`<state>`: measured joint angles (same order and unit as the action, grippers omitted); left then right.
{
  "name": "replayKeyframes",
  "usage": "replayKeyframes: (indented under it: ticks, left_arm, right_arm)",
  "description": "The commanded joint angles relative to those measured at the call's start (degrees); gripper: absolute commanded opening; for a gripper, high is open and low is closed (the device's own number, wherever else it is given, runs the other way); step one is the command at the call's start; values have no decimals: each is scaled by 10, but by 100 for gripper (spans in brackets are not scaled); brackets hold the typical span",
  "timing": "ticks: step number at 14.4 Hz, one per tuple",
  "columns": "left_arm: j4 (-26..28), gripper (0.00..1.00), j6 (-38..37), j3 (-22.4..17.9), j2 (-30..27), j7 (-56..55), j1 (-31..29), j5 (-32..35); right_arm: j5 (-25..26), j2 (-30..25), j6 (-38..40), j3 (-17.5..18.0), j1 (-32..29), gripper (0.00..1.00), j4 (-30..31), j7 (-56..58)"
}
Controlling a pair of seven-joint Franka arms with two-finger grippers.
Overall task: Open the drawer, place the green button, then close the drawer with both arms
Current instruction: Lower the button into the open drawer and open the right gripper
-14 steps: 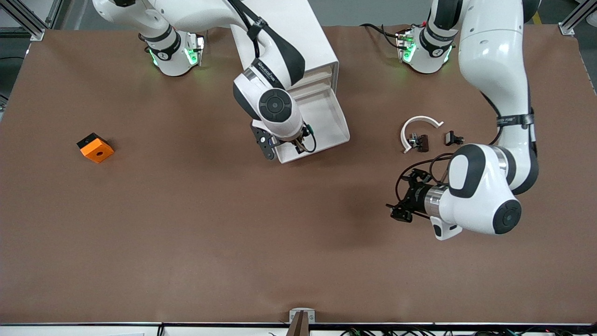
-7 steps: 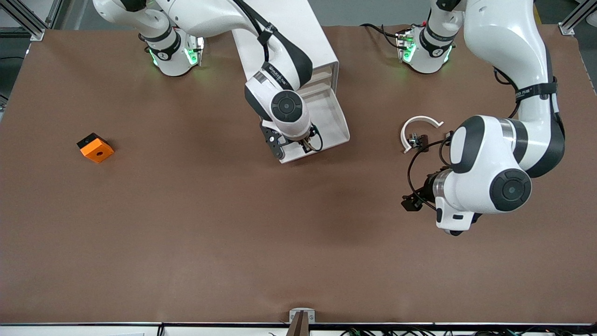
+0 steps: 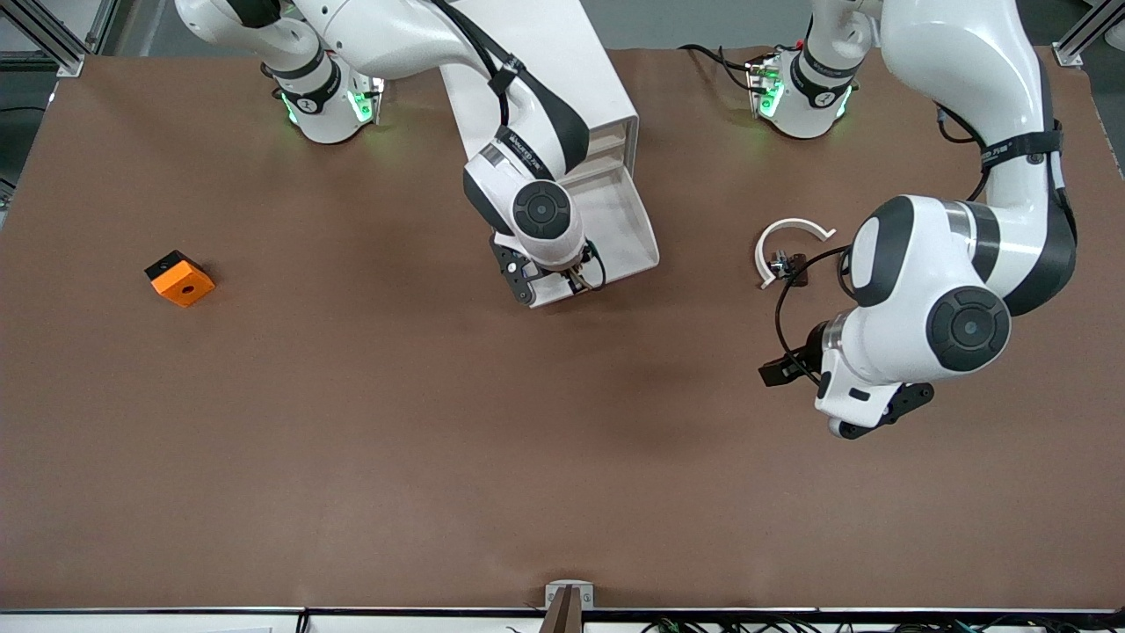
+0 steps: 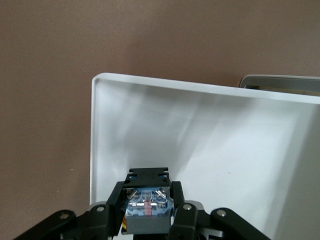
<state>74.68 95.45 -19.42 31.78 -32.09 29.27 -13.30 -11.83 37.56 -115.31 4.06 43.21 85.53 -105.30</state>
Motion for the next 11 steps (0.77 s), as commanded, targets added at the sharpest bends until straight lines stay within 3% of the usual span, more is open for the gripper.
replayKeyframes:
  ticks: [1,3,7,11]
  left_arm:
    - [102,100,71,8,-66,24,27,55]
    - [137,100,107,10,-83,24,31,58]
    - [186,100,155,34,-97,23,31,58]
    - [216,100,213,79,-84,11,32,56]
  right_arm:
    - [8,-3,-4,-5,8,49,3,-8]
    - [8,-4,-4,-5,7,100,2,-7]
    - [14,-44,23,-5,-17,100,-14,0]
    - [12,-100,119,-5,-79,100,-56,47]
